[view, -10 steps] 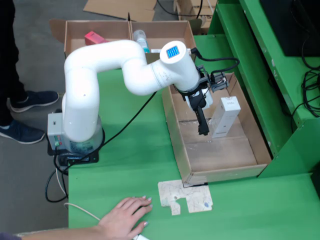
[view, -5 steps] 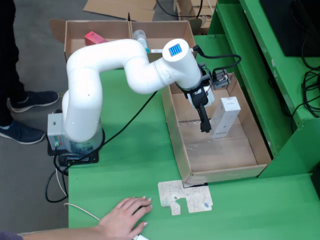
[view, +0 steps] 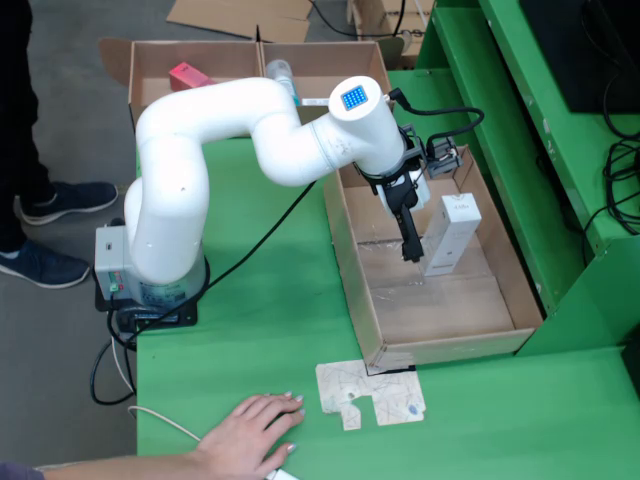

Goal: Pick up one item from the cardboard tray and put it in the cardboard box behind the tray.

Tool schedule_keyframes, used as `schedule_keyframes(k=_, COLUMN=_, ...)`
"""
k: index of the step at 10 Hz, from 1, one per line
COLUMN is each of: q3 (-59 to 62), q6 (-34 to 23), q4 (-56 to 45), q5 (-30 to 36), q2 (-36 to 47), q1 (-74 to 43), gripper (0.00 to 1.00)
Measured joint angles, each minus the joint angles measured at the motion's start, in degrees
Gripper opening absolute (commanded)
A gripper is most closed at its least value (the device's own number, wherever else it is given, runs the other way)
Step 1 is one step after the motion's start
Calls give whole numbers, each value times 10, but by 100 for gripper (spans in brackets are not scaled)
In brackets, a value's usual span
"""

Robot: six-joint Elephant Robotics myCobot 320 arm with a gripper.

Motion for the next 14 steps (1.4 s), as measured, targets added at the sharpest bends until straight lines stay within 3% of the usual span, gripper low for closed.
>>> schedule_keyframes(k=14, q3=153, q6=9, q4=-21, q5=-1, q2=-141, q1=18, gripper=100)
